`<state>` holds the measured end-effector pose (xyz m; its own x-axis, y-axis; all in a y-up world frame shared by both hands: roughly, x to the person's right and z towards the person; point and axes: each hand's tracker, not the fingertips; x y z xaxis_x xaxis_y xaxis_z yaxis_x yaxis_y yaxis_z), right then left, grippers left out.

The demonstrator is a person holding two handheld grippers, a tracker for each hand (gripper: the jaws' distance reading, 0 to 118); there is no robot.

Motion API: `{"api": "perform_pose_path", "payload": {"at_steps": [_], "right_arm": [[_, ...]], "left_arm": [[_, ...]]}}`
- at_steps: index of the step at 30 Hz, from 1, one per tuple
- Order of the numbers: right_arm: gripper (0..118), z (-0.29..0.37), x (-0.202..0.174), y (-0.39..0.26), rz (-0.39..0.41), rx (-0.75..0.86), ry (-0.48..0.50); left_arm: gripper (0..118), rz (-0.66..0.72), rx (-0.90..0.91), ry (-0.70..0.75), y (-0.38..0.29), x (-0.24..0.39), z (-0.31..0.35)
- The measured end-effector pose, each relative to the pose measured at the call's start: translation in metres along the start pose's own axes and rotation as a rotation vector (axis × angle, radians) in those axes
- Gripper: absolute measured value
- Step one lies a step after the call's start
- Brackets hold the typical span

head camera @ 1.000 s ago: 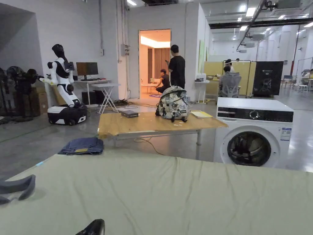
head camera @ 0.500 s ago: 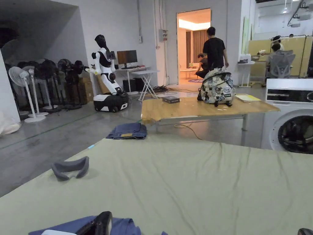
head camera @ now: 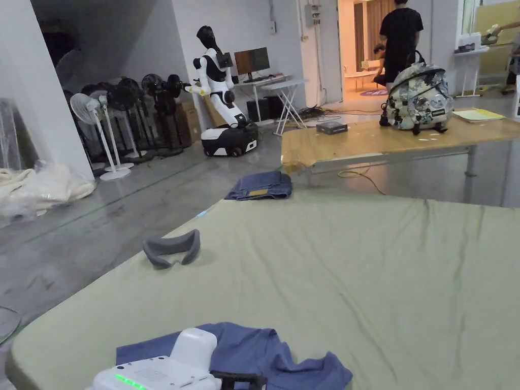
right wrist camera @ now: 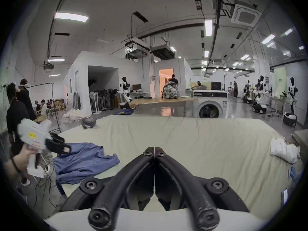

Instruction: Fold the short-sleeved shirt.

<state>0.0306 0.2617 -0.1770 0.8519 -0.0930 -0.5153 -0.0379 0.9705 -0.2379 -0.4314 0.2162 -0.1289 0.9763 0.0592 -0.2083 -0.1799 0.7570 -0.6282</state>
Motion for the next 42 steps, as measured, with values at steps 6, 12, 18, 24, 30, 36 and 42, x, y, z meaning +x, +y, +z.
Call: {"api": "perform_pose_path", "payload": {"at_steps": [6, 12, 18, 24, 30, 36, 42], "right_arm": [[0, 0.006, 0.028, -0.018, -0.033, -0.075, -0.085], [0, 0.009, 0.055, -0.033, -0.139, -0.121, -0.146], [0, 0.018, 0.064, -0.037, -0.148, -0.113, -0.158], [0, 0.034, 0.078, -0.028, -0.168, -0.061, -0.184], [0, 0.05, 0.087, -0.028, -0.228, -0.027, -0.21], [0, 0.072, 0.093, -0.026, -0.253, 0.002, -0.246], [0, 0.107, 0.104, -0.015, -0.21, 0.042, -0.367]], "left_arm": [[81, -0.009, -0.263, 0.067, 0.004, -0.03, -0.118], [48, 0.038, -0.306, 0.066, -0.002, -0.037, -0.133], [0, 0.22, -0.272, 0.003, 0.037, -0.049, -0.102], [0, 0.132, 0.051, 0.138, 0.161, -0.069, 0.0], [0, -0.017, 0.345, 0.159, 0.289, -0.034, 0.096], [0, -0.162, 0.262, -0.039, 0.278, 0.08, 0.05], [0, -0.011, -0.015, -0.501, 0.136, 0.242, -0.077]]}}
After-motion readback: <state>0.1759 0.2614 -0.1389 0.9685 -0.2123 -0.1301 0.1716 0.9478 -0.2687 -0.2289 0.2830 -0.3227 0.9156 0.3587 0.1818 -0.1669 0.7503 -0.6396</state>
